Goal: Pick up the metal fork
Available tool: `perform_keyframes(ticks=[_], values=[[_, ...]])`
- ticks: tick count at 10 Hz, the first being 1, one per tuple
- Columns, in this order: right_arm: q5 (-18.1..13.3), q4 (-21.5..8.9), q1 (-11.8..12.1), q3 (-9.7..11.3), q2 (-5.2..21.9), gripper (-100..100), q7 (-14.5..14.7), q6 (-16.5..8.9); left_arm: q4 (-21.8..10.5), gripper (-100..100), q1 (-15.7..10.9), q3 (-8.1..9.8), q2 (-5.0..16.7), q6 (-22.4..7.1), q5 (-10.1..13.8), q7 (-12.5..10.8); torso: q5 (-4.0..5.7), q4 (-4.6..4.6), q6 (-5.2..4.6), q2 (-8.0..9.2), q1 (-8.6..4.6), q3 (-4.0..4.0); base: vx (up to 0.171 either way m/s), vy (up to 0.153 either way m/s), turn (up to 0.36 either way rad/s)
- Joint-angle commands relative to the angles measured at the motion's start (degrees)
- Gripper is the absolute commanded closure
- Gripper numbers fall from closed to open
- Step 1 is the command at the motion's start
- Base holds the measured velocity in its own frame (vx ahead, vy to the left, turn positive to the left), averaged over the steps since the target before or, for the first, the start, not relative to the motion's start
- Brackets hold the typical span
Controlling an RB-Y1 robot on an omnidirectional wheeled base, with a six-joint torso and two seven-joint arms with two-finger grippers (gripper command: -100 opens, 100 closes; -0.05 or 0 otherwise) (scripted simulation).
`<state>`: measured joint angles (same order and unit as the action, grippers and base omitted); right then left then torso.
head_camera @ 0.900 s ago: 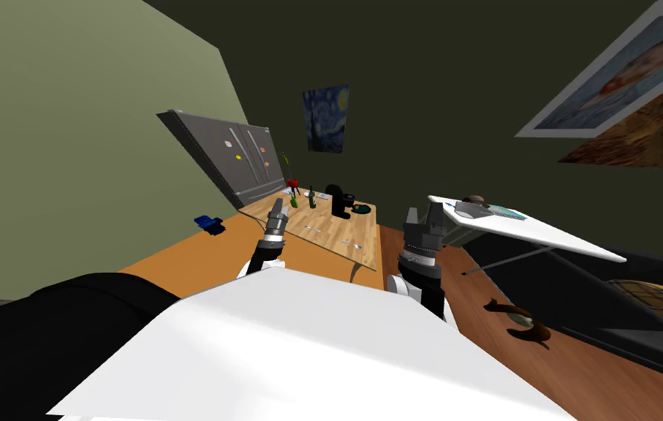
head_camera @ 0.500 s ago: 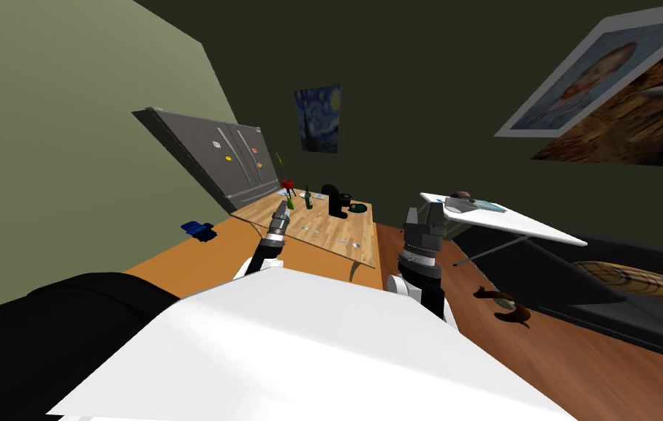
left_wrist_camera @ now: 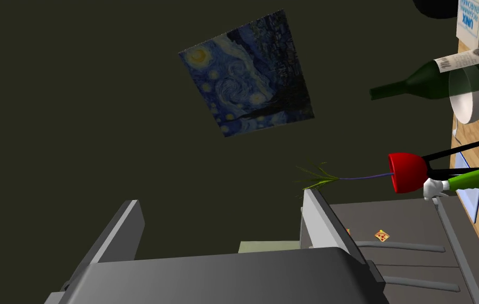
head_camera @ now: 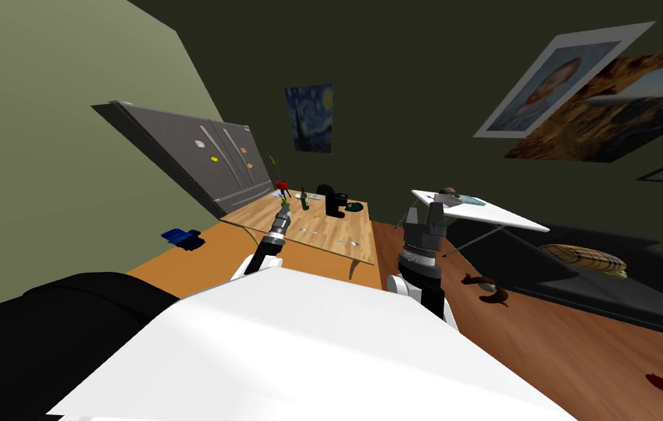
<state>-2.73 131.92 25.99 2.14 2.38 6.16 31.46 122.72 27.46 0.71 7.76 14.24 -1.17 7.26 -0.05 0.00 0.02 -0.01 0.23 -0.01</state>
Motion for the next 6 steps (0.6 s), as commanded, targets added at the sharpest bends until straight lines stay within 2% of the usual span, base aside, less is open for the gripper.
perform_keyframes(ticks=[1, 2, 6], values=[[0.00, 0.00, 0.00, 0.00, 0.00, 0, 0.00, 0.00, -1.20, -100, -1.18, 0.58, 0.50, -2.86, 0.18, -0.43, 0.00, 0.00, 0.00, 0.00, 0.00, 0.00, -0.004, 0.041, -0.144], [0.00, 0.00, -0.01, 0.00, 0.00, 0, 0.00, 0.00, -2.25, -100, -2.07, 1.08, 0.89, -4.36, 0.35, -0.82, 0.01, 0.00, -0.03, 0.00, -0.04, 0.00, 0.003, 0.058, -0.319], [0.00, 0.00, -0.01, 0.00, 0.00, 0, 0.00, 0.00, -4.47, -100, -3.97, 2.16, 1.50, -10.63, 0.73, -1.65, -0.01, -0.01, -0.03, -0.03, 0.07, -0.02, -0.003, 0.063, -0.154]])
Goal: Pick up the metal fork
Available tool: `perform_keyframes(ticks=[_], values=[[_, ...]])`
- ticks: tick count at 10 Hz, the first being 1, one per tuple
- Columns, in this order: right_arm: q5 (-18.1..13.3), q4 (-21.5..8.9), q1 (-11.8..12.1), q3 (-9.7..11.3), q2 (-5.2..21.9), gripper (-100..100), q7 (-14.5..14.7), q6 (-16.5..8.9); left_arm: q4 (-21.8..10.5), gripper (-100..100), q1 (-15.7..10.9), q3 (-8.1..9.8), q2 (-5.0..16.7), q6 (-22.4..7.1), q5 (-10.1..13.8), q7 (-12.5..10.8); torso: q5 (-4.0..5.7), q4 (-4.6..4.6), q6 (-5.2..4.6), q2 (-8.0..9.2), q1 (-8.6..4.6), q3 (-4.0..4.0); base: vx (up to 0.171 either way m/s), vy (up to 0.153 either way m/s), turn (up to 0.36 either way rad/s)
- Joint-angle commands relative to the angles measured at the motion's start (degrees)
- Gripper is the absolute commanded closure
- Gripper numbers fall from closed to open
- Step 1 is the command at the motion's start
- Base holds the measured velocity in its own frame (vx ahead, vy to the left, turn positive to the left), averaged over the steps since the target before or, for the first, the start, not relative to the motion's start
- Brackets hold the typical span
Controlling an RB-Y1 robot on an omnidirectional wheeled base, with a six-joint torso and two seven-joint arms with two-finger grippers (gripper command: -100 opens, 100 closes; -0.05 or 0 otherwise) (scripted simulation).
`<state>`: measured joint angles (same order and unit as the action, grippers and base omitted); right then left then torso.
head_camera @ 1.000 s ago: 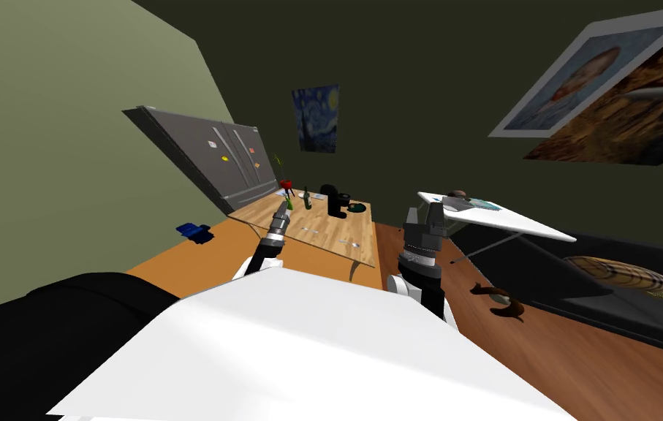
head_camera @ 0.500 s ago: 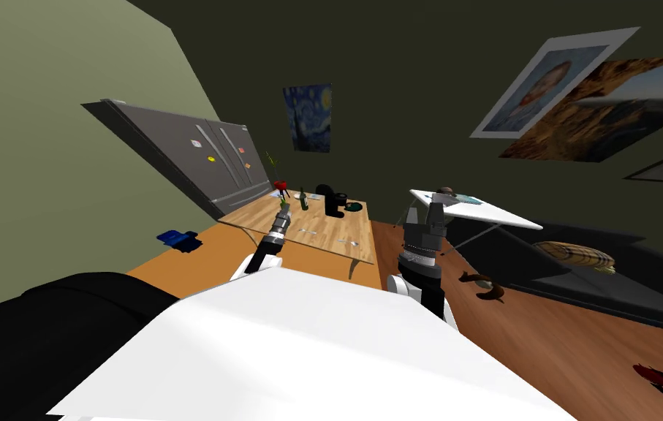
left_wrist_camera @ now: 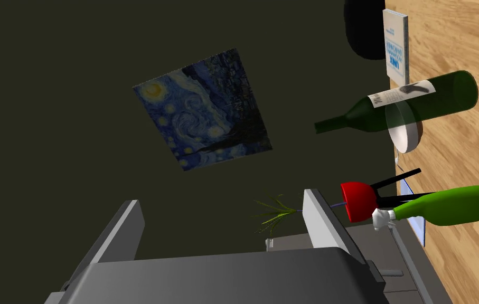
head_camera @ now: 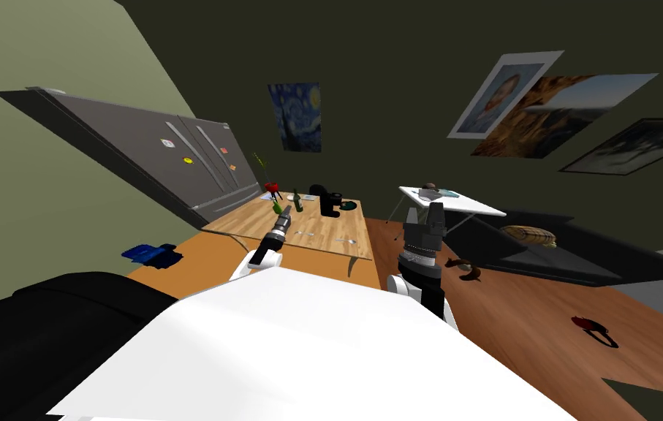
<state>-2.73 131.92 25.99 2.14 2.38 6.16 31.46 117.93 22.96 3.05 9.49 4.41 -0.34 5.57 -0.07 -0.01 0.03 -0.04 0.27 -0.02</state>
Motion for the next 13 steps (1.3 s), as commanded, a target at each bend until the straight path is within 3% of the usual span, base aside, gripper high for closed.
perform_keyframes(ticks=[1, 8, 13], values=[[0.00, 0.00, 0.00, 0.00, 0.00, 0, 0.00, 0.00, -0.87, -100, -0.48, 0.39, 0.02, -2.86, 0.10, -0.39, 0.00, 0.00, 0.00, 0.00, 0.00, 0.00, -0.004, 0.060, -0.163], [0.00, 0.00, -0.01, 0.00, 0.00, 0, 0.00, 0.00, -4.73, -100, -3.70, 2.20, 0.57, -12.20, 0.73, -1.79, 0.02, 0.00, -0.02, 0.00, -0.05, 0.00, -0.008, 0.052, -0.149], [0.00, 0.00, 0.00, 0.00, 0.00, 0, 0.00, 0.00, -9.29, -100, -7.20, 4.10, 1.09, -20.72, 1.40, -3.29, 0.01, 0.00, 0.02, 0.01, -0.06, 0.01, -0.013, 0.055, -0.172]])
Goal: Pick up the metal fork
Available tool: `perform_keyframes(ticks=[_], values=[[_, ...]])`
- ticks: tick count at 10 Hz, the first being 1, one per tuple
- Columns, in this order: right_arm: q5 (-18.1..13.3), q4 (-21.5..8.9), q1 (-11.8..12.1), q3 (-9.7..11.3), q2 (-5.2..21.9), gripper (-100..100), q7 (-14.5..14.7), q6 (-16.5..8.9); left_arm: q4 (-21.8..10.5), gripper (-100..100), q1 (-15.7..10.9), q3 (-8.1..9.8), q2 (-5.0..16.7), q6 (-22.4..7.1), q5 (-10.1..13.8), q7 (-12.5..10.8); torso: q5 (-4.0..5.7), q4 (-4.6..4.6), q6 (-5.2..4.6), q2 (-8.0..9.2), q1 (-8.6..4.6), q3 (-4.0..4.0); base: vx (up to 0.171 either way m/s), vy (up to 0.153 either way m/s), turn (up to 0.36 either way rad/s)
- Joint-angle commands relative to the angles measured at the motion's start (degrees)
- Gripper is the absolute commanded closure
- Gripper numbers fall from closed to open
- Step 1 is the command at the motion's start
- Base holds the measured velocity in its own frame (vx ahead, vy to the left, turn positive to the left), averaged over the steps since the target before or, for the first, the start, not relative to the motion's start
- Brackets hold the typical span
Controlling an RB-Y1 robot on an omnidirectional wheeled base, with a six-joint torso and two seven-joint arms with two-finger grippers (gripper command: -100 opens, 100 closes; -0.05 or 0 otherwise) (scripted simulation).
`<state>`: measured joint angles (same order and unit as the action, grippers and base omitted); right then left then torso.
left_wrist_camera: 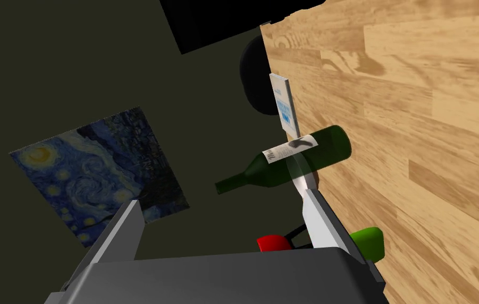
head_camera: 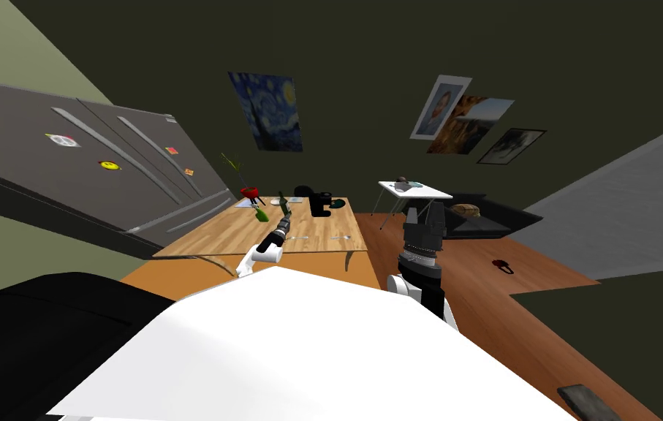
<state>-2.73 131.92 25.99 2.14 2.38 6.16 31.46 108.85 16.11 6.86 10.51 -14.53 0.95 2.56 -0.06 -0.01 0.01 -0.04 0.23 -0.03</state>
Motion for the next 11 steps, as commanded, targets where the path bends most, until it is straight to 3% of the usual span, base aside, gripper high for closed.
perform_keyframes(ticks=[1, 2, 4, 11], values=[[0.00, 0.00, 0.00, 0.00, 0.00, 0, 0.00, 0.00, -0.20, -100, -0.35, 0.29, 0.06, -2.45, 0.12, -0.28, 0.00, 0.00, 0.00, 0.00, 0.00, 0.00, -0.015, 0.055, -0.119], [0.00, 0.00, 0.01, 0.00, 0.00, 0, 0.00, 0.00, -1.90, -100, -1.58, 0.94, 0.27, -4.06, 0.35, -0.80, 0.01, 0.00, 0.04, 0.00, -0.02, 0.00, -0.026, 0.058, -0.230], [0.00, 0.00, 0.01, 0.00, 0.00, 0, 0.00, 0.00, -1.90, -100, -1.58, 0.94, 0.27, -5.60, 0.35, -0.80, 0.01, 0.01, 0.05, 0.03, -0.03, 0.02, -0.015, 0.035, -0.047], [0.00, 0.00, 0.01, -0.01, 0.00, 0, 0.00, 0.00, -9.53, -100, -6.68, 3.53, 1.45, -16.95, 1.28, -2.93, 0.00, 0.00, 0.06, 0.00, -0.02, 0.00, -0.020, 0.049, -0.177]])
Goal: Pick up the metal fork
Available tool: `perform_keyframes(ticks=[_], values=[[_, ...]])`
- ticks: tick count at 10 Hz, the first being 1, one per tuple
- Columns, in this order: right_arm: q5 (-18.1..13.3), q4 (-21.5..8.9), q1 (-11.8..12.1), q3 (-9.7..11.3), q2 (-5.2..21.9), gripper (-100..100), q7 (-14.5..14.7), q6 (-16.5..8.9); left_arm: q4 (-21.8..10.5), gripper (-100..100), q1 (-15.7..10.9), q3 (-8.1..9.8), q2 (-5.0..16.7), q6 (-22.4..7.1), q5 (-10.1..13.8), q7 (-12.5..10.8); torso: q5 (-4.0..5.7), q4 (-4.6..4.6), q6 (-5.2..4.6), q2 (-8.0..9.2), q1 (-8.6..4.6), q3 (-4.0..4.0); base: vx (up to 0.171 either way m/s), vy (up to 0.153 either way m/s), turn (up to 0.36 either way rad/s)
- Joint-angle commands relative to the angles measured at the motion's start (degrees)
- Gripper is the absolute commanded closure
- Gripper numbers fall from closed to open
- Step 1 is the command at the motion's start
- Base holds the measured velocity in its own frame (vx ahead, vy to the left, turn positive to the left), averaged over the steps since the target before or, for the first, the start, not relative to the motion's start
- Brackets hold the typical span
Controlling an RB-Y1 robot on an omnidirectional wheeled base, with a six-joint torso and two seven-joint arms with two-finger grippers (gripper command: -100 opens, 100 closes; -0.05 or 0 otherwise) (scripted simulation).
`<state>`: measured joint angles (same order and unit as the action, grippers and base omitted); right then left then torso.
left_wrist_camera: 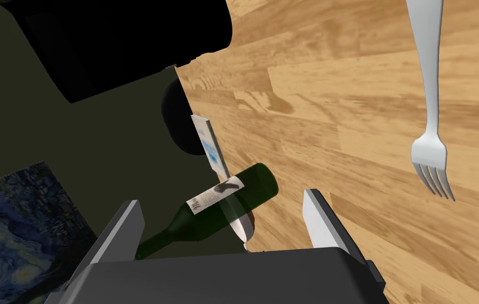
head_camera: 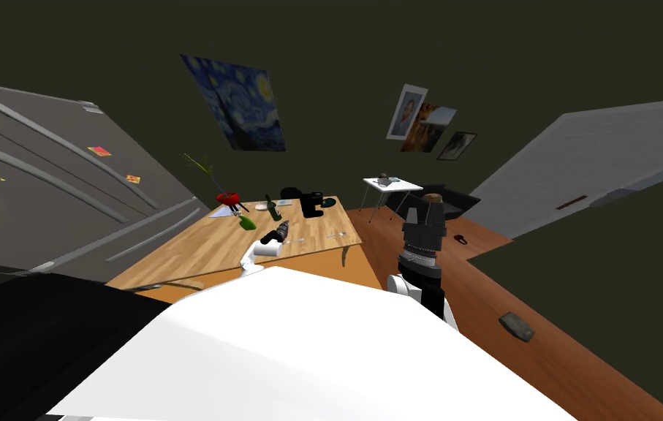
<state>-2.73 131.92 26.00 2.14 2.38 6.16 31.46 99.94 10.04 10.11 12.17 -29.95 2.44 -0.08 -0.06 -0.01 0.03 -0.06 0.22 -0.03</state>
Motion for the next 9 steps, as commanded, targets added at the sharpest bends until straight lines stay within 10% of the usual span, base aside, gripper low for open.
perform_keyframes(ticks=[1, 9], values=[[0.00, 0.00, 0.00, 0.00, 0.00, 0, 0.00, 0.00, -0.62, -100, -0.61, 0.28, -0.21, -2.86, -0.21, -0.29, 0.00, 0.00, 0.00, 0.00, 0.00, 0.00, -0.024, 0.053, -0.106], [0.00, 0.00, 0.00, 0.00, 0.00, 0, 0.00, 0.00, -9.09, -100, -5.79, 2.78, 1.32, -15.47, 0.72, -2.44, 0.01, 0.01, 0.02, 0.06, -0.05, 0.03, -0.037, 0.044, -0.158]])
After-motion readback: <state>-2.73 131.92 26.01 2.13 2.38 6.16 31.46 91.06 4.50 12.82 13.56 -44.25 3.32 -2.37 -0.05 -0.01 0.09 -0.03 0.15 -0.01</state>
